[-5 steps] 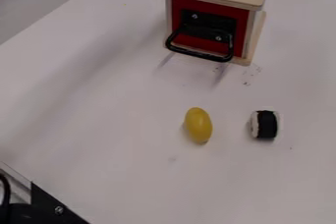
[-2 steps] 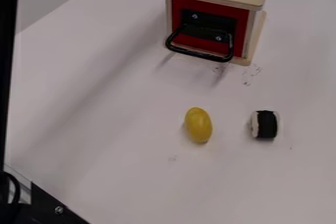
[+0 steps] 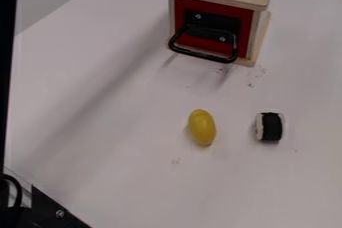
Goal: Taken yellow colored object
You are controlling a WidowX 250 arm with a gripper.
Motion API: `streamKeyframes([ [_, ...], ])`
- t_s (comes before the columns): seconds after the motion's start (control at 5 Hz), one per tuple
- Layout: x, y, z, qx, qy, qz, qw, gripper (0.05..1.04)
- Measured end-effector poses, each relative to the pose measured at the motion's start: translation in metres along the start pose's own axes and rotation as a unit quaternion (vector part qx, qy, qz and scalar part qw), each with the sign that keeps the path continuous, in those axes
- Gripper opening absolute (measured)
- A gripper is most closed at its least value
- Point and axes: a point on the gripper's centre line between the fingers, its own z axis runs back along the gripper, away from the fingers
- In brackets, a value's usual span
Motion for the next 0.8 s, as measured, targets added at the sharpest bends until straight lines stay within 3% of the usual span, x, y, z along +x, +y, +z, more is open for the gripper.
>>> streamKeyframes([
  [0.2,-0.006,-0.011,-0.005,-0.023,0.012,0.002,0.9997,0.885],
  [0.6,-0.011,-0.018,-0.006,-0.043,0.025,0.013,0.9987,0.914],
  [0.8,-0.017,-0.019,-0.006,-0.045,0.045,0.016,0.9979,1.002],
])
